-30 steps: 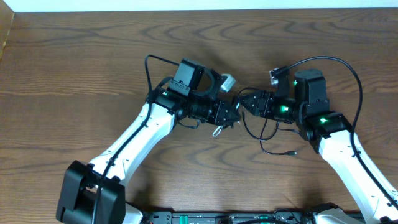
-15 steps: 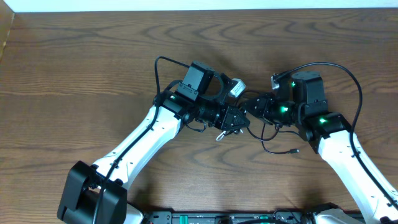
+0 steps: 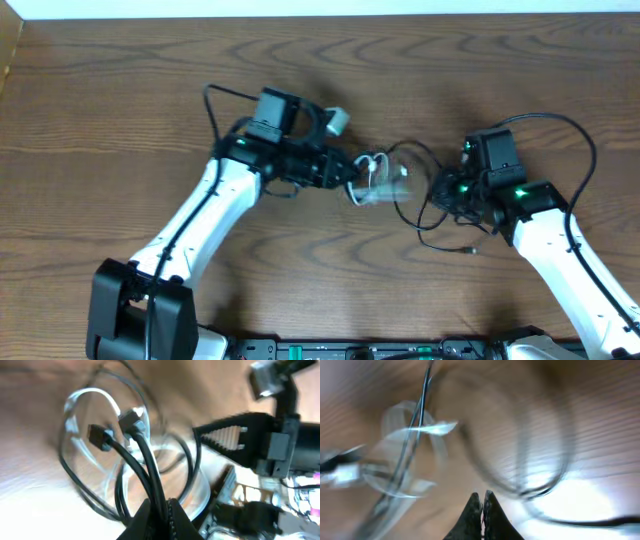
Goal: Untangle cables
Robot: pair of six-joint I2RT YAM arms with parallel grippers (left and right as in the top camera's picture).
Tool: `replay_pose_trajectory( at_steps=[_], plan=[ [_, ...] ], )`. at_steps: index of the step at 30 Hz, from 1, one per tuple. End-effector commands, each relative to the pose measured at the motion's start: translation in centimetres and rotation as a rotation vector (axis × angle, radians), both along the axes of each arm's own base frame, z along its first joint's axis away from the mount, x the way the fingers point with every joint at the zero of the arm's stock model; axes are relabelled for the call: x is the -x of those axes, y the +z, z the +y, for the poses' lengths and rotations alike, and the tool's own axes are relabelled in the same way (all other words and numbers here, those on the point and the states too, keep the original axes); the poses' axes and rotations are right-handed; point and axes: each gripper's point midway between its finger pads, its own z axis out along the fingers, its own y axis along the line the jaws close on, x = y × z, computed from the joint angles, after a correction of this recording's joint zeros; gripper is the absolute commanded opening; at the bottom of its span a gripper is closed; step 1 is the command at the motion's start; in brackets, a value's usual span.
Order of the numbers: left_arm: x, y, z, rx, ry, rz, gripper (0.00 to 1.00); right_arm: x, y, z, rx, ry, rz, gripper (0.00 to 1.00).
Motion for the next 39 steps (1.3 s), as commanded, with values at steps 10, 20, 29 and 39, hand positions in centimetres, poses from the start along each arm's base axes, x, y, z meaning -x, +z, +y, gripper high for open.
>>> replay_pose_trajectory(
  at_steps=[10, 20, 29, 39],
  plan=[
    [-0.1, 7.2, -0.5, 0.362, -0.112, -0.028, 0.08, -2.7, 5.7, 4.2, -0.272, 0.413, -0.328, 0.44],
    [1.2, 11.1, -5.7, 0.473, -0.209, -0.076, 0.08, -2.7, 6.5, 8.1, -0.243, 0.474, -0.386, 0.55],
    [4.7, 15.9, -8.4, 0.567, -0.319, -0.156, 0.08, -5.1, 5.8, 5.5, -0.118, 0.283, -0.395, 0.47],
    [0.4, 16.2, -3.0, 0.548, -0.184, -0.219, 0.08, -2.6, -0.1, -9.4, 0.432, -0.17, -0.099, 0.49]
  ],
)
